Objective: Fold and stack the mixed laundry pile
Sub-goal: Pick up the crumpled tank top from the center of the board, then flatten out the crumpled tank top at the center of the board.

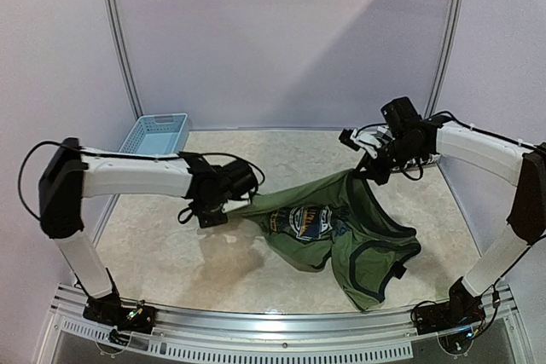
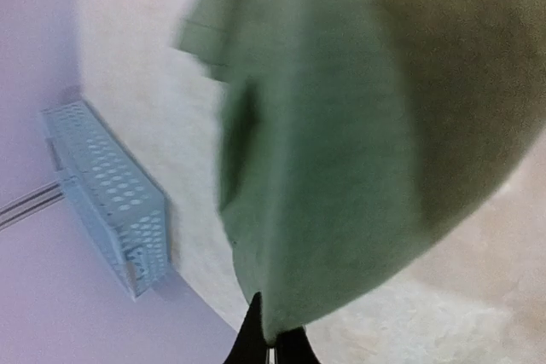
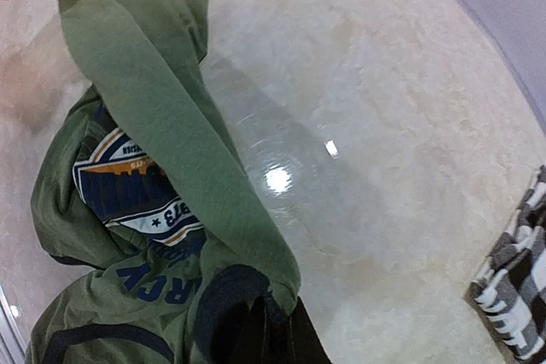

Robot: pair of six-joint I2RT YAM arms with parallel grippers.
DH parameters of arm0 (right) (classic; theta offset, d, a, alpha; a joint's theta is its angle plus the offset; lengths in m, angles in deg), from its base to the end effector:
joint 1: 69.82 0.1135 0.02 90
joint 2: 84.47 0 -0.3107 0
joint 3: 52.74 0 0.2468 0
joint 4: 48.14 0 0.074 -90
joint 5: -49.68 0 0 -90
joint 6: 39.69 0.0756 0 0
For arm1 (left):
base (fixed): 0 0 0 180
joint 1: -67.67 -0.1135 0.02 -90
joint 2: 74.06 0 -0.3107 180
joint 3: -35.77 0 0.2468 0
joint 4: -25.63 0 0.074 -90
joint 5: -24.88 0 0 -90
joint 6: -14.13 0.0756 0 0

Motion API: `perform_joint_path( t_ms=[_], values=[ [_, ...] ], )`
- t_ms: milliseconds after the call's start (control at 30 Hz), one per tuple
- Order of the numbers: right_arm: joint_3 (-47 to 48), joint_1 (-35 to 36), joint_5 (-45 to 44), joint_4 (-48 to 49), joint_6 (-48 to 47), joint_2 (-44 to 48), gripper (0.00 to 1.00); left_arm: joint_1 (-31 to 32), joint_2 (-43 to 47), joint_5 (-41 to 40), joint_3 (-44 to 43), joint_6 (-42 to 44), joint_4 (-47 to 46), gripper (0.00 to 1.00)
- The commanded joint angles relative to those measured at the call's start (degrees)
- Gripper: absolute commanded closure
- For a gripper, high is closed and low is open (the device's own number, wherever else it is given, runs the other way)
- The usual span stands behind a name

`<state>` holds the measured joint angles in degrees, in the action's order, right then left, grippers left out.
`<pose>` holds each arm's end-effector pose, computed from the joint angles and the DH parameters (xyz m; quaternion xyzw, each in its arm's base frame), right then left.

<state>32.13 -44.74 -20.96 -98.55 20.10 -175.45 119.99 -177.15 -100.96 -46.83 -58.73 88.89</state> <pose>0.3072 0.1714 0.2767 -0.4809 0.8137 0.1482 0.2908 0.2406 -0.2391 0.1953 0.5275 0.7904 0.2772 0.1423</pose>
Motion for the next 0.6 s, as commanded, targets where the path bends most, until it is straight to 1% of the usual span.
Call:
perform_joint_path(
  t_ms=[0,100,200,333,433,567],
  values=[
    [10.27,-3.05,1.20,-4.99,-0.29,4.06,1.00,-1.29,15.38,-10.28,-8.70,0.74,-2.76,1.00],
    [17.69,-3.38,1.05,-7.85,-0.54,5.02,1.00,-2.44,20.21,-13.20,-15.92,2.44,-2.79,1.00],
    [22.70,-3.42,1.85,-9.97,0.01,6.44,1.00,-2.48,22.64,-14.86,-22.87,3.99,-0.12,1.00],
    [26.98,-3.43,7.95,-12.73,-1.19,10.55,1.00,-1.62,25.72,-14.94,-29.44,4.52,3.74,1.00],
    [28.79,-3.35,12.08,-14.66,-3.41,14.54,1.00,0.25,28.82,-12.60,-32.99,5.06,6.27,1.00],
    [32.06,-3.37,17.50,-20.39,-7.35,18.12,1.00,4.94,33.73,-10.80,-35.50,5.47,7.44,1.00]
  ],
)
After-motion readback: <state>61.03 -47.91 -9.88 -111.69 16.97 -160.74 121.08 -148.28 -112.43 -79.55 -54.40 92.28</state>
